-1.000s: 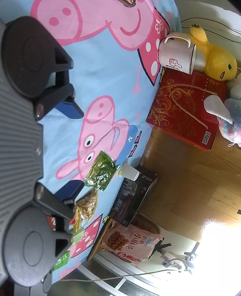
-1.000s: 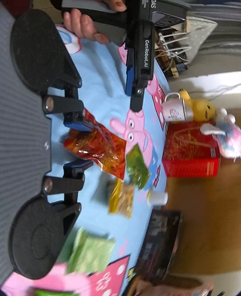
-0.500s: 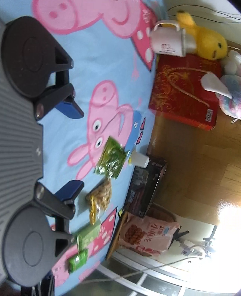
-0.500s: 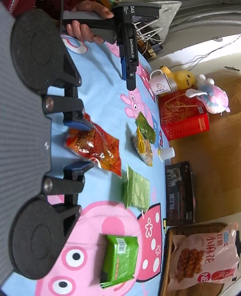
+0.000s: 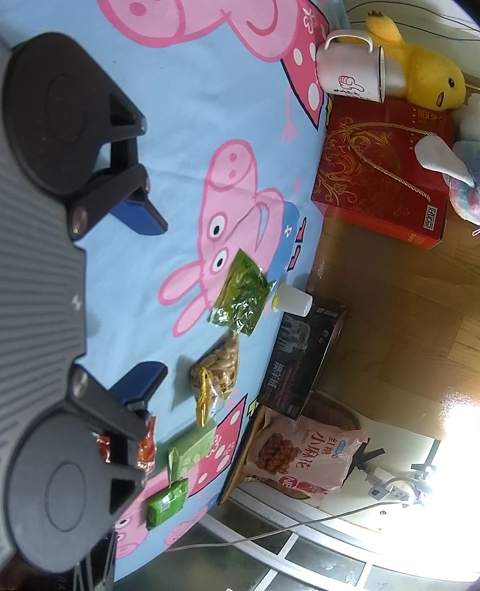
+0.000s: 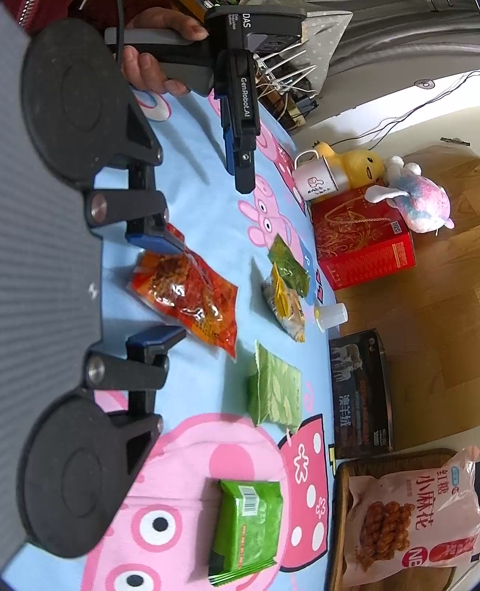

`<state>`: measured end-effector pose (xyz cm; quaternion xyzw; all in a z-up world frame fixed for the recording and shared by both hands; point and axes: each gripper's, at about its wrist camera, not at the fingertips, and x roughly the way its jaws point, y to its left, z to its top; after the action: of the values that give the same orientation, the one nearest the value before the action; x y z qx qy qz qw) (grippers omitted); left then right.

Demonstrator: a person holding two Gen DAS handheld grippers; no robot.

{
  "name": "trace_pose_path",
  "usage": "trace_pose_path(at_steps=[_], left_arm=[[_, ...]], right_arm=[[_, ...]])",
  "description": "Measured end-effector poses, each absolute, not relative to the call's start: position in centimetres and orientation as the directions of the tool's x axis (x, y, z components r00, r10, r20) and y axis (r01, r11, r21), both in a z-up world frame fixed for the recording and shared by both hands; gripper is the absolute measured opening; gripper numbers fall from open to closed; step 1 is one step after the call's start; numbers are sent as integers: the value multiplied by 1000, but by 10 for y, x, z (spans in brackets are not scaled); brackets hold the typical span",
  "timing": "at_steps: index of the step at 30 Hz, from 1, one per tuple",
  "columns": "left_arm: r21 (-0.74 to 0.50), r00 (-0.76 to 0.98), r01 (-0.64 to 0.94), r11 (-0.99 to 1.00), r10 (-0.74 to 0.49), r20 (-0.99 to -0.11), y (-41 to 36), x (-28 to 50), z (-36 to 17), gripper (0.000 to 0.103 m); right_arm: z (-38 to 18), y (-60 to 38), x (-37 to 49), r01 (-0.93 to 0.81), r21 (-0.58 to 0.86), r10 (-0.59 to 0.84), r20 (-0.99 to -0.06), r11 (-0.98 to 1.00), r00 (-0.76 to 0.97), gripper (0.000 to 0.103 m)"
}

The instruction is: Organize snacks

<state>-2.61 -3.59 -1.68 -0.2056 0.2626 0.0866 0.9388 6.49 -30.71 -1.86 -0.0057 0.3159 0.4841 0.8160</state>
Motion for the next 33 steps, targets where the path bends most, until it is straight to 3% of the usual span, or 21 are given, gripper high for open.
trace_pose_path(at_steps=[13,23,26,28,33], left_arm=[[-355,852,-236,905,17,-524,-44,-26,-17,78],[-516,850,-182,837,-130,-511,-35,-39,-13,78],[-545,837,-120,830,-210,-505,-46,-39,-10,77],[-559,825,-76,825,-263,-500,-54,-37,-7,75],[-590,780,-4,808,-367,-508,-78,-24,-9,70]], right_arm=[[-19,-285,46,-839,418,862,-494,350,114,47],[-4,-323,57,-830,345,844,-475,438,248,48],[-6,-330,62,-826,310,832,-469,470,298,54],[-7,-329,66,-828,286,827,-460,482,323,67],[-6,-307,78,-878,214,835,-464,429,295,69]])
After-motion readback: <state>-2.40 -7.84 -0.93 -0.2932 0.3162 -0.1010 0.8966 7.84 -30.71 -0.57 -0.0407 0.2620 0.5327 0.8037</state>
